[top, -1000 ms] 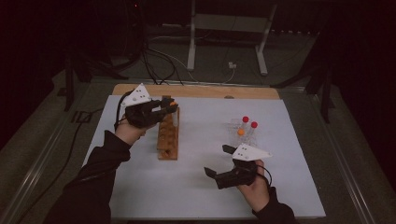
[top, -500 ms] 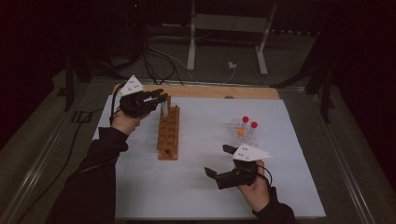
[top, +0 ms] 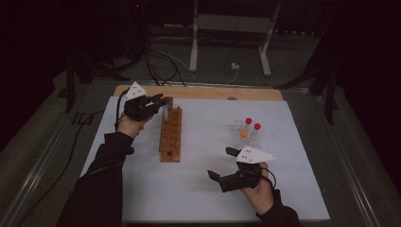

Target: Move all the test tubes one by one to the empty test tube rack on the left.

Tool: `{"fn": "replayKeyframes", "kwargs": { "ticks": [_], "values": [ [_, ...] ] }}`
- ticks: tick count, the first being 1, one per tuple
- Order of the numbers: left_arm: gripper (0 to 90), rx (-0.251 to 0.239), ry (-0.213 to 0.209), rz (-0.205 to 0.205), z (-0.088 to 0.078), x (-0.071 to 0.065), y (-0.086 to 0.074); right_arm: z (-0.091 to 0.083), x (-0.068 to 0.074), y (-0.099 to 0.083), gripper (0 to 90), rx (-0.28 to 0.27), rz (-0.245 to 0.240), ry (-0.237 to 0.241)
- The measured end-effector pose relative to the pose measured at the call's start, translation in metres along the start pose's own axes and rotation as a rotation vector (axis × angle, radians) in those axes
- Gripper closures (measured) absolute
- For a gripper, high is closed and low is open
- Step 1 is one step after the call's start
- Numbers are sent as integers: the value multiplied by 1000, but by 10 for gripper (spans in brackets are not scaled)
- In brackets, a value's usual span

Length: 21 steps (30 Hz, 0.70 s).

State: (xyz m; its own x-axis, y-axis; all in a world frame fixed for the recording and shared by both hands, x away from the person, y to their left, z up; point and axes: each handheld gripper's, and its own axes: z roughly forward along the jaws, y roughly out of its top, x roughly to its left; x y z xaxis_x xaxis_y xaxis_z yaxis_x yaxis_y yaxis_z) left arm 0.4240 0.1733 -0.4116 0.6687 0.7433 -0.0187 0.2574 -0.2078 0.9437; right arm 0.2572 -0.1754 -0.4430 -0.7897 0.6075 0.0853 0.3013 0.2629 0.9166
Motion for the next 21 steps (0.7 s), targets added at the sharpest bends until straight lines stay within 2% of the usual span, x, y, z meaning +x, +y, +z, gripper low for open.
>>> {"fn": "replayKeyframes", "kwargs": {
  "ticks": [8,10,21],
  "values": [
    [717,39,2,-8,10,0,-19,0,-1,0,0,1,5,6],
    [717,40,-1,-21,11,0,-23,0,-1,-1,0,0,5,11],
    [716,57,4,-27,17,-1,-41,-1,-1,-1,0,-1,11,17]
  ]
}}
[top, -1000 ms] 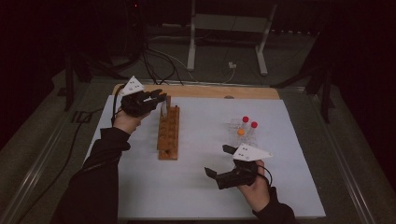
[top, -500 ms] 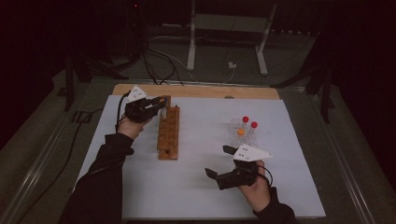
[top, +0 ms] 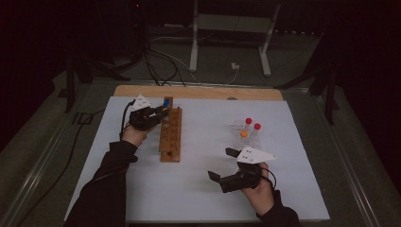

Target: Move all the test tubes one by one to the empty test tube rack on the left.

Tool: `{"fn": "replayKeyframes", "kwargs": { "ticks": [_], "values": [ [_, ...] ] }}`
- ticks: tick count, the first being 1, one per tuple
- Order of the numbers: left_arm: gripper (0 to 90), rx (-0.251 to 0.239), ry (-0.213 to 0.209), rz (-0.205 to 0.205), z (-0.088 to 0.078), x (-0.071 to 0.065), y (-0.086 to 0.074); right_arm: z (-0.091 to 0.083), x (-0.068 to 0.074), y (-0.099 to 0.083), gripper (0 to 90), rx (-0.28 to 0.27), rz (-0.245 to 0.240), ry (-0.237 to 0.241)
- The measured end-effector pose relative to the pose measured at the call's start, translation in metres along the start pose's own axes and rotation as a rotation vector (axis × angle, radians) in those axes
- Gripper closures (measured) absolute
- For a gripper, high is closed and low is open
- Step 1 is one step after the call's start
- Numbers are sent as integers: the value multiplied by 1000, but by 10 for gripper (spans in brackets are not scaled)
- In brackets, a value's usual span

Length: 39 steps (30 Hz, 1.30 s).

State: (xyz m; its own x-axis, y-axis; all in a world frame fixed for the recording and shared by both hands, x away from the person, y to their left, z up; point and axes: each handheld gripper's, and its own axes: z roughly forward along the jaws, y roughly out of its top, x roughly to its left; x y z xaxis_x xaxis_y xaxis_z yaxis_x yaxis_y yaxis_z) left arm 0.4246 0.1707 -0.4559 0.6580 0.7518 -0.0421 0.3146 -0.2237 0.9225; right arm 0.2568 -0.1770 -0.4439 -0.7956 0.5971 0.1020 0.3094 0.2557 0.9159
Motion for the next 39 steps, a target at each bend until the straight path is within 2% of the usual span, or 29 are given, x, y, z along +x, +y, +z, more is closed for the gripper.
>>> {"fn": "replayKeyframes", "kwargs": {
  "ticks": [6,11,14,15,17,19,22,26,28,31,33,36,39],
  "values": [
    [715,11,3,17,-1,-1,-1,0,0,0,0,5,0,3],
    [713,31,4,9,0,-1,2,0,1,1,0,1,-1,6],
    [708,44,3,23,0,-4,4,-2,0,2,0,-5,0,10],
    [700,44,-9,25,-1,-4,5,-3,0,3,0,-7,-1,10],
    [624,32,-17,19,-5,-6,8,-6,-1,6,0,-20,-4,6],
    [495,20,-23,-1,-10,-7,12,-12,-3,9,0,-35,-10,-1],
    [367,-3,-54,-17,-21,-10,17,-21,-9,14,0,-49,-19,-21],
    [185,14,-96,-2,-36,-19,21,-31,-19,18,0,-59,-51,-75],
    [150,12,-138,-5,-44,-24,22,-36,-26,19,0,-71,-40,-88],
    [27,1,-179,2,-55,-32,21,-42,-34,20,0,-62,-41,-146],
    [22,-3,-198,0,-62,-37,19,-44,-38,20,0,-56,-34,-201],
    [13,12,-221,14,-70,-46,13,-46,-46,18,0,-64,5,-235],
    [10,23,-239,35,-77,-55,6,-45,-53,14,0,-57,22,-257]
  ]
}}
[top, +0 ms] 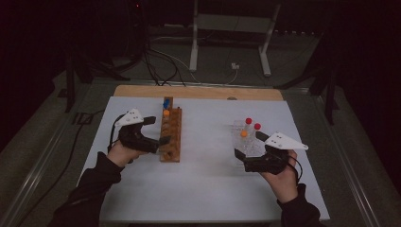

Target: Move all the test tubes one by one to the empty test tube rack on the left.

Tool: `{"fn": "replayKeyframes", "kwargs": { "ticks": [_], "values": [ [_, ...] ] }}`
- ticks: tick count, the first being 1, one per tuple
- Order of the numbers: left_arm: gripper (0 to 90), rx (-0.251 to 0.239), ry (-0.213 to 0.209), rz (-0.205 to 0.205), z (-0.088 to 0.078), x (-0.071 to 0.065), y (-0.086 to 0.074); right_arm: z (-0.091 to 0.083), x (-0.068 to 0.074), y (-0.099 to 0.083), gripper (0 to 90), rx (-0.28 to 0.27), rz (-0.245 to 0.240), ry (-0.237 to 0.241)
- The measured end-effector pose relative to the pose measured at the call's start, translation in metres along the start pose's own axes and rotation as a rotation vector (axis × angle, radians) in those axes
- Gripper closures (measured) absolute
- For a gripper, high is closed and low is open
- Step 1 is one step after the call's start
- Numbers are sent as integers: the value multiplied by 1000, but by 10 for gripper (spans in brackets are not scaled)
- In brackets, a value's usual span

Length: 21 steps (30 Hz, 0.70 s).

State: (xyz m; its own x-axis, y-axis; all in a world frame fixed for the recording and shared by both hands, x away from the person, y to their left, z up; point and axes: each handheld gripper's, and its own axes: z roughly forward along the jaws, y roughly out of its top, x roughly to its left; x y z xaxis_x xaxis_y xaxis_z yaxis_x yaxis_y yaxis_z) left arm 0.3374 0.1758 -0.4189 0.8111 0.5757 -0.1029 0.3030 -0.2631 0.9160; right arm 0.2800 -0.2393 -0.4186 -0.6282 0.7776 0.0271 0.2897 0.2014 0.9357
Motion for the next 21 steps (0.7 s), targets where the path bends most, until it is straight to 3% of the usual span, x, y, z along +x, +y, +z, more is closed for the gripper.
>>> {"fn": "replayKeyframes", "kwargs": {
  "ticks": [3,13,15,17,21],
  "values": [
    [10,-6,-26,3,-3,-7,-7,3,-7,-5,1,18,12,-20],
    [10,-24,-40,21,-5,-22,-24,13,-23,-19,93,75,34,-52],
    [10,-24,-40,26,-5,-23,-25,17,-25,-21,160,97,41,-62],
    [10,-26,-46,23,-6,-24,-25,21,-27,-25,171,117,49,-72],
    [10,-31,-42,33,-7,-25,-25,29,-30,-28,305,149,48,-86]
  ]
}}
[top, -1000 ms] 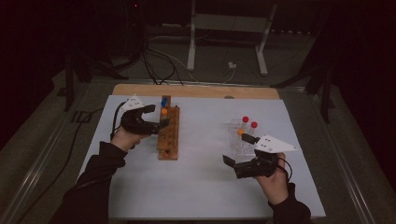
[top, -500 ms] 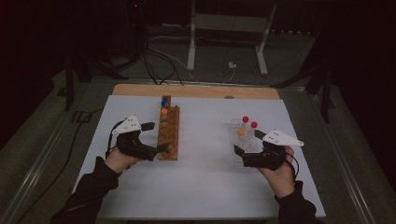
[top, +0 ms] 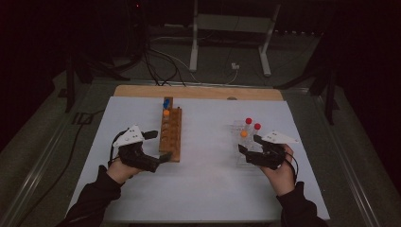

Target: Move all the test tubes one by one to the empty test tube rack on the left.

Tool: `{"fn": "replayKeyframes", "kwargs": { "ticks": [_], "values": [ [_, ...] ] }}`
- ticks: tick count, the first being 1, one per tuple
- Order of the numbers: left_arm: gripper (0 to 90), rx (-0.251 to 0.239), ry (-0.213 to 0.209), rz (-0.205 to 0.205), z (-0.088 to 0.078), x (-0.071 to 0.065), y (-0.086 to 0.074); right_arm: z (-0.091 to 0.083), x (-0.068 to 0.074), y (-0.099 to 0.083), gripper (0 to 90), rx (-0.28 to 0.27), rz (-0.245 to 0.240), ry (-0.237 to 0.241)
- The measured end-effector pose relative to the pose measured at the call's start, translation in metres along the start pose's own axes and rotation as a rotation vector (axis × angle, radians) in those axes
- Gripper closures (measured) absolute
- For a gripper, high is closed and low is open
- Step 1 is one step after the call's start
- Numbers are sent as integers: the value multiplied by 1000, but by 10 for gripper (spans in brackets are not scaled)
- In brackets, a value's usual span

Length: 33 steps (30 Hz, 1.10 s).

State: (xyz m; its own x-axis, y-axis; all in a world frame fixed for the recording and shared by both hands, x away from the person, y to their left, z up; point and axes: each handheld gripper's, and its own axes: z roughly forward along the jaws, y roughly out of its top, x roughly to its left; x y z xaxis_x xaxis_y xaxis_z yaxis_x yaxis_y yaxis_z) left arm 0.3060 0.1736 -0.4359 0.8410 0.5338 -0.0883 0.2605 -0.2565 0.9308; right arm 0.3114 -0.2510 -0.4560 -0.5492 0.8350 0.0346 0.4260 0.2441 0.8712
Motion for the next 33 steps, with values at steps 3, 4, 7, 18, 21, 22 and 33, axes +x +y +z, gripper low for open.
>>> {"fn": "replayKeyframes", "kwargs": {
  "ticks": [3,4,7,18,21,22,33],
  "values": [
    [10,-1,2,1,0,0,0,5,-1,0,412,21,-3,-5],
    [10,-2,2,1,0,0,0,7,-1,0,432,27,-7,-10],
    [10,-3,-1,-8,0,1,-1,13,-1,0,497,44,-12,-22],
    [10,4,6,-12,0,3,-3,30,-7,0,657,89,8,-37],
    [10,2,3,-18,-1,4,-3,32,-6,0,700,83,12,-38],
    [10,2,1,-19,-1,4,-3,32,-6,0,705,85,12,-40],
    [10,6,-5,-22,0,4,-3,28,-7,4,749,63,11,-55]
  ]
}}
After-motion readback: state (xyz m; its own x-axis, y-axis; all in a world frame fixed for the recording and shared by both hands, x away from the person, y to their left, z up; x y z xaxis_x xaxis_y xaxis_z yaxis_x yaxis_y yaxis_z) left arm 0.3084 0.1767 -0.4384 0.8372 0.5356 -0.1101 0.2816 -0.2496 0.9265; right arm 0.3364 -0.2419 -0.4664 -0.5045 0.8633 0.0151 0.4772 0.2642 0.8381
